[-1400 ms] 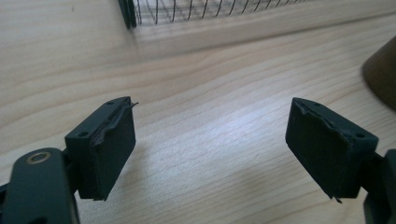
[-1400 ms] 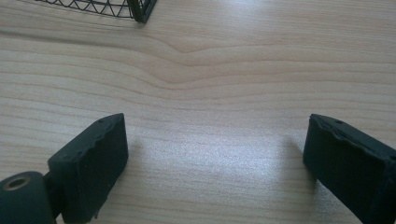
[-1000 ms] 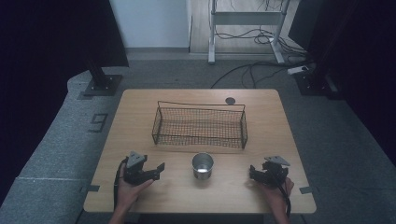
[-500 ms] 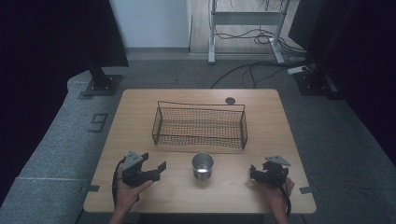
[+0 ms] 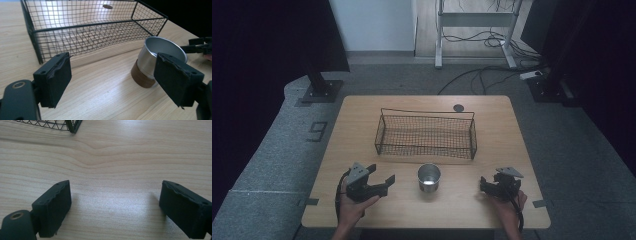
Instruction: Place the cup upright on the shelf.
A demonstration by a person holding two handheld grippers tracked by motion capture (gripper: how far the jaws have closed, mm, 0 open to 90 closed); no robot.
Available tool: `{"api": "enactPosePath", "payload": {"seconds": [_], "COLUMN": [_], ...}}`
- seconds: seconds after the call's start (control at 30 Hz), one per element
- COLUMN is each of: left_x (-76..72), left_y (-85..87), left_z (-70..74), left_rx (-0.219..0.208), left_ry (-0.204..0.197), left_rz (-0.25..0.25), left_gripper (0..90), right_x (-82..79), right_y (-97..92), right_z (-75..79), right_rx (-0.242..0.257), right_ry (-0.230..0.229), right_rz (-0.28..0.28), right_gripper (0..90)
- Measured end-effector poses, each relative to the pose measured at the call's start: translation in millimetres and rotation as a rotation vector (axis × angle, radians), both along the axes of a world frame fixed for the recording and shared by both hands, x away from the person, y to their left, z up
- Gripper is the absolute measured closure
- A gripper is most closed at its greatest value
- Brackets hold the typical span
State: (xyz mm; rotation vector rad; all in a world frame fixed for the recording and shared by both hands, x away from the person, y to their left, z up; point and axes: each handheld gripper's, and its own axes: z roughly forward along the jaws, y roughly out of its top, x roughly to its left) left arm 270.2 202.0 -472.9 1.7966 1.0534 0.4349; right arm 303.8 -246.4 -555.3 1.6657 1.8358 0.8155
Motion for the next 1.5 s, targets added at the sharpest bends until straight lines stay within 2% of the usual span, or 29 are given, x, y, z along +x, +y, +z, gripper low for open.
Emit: {"api": "enactPosePath", "payload": {"seconds": [0.33, 0.63, 0.87, 1.5], "left_x": [-0.2, 2.3, 4.9, 17.5], "left_y": [-8.5, -26.6, -42.1, -63.5], "left_z": [0.8, 4.3, 1.4, -4.4], "left_rx": [0.003, 0.011, 0.033, 0.04], "left_ry": [0.013, 0.015, 0.034, 0.057], "left_rz": [-0.033, -0.07, -0.108, -0.147], "left_gripper": [15.1, 14.9, 14.7, 11.2], "right_x": [0.0, -0.1, -0.4, -0.6], "right_y": [0.0, 0.0, -0.2, 0.0], "right_z": [0.0, -0.1, 0.1, 0.2], "right_rx": [0.0, -0.002, -0.001, -0.004], "right_ry": [0.0, -0.001, -0.002, -0.005], "right_rz": [0.0, 0.001, -0.004, -0.003], "right_gripper": [10.5, 10.5, 11.6, 12.7]}}
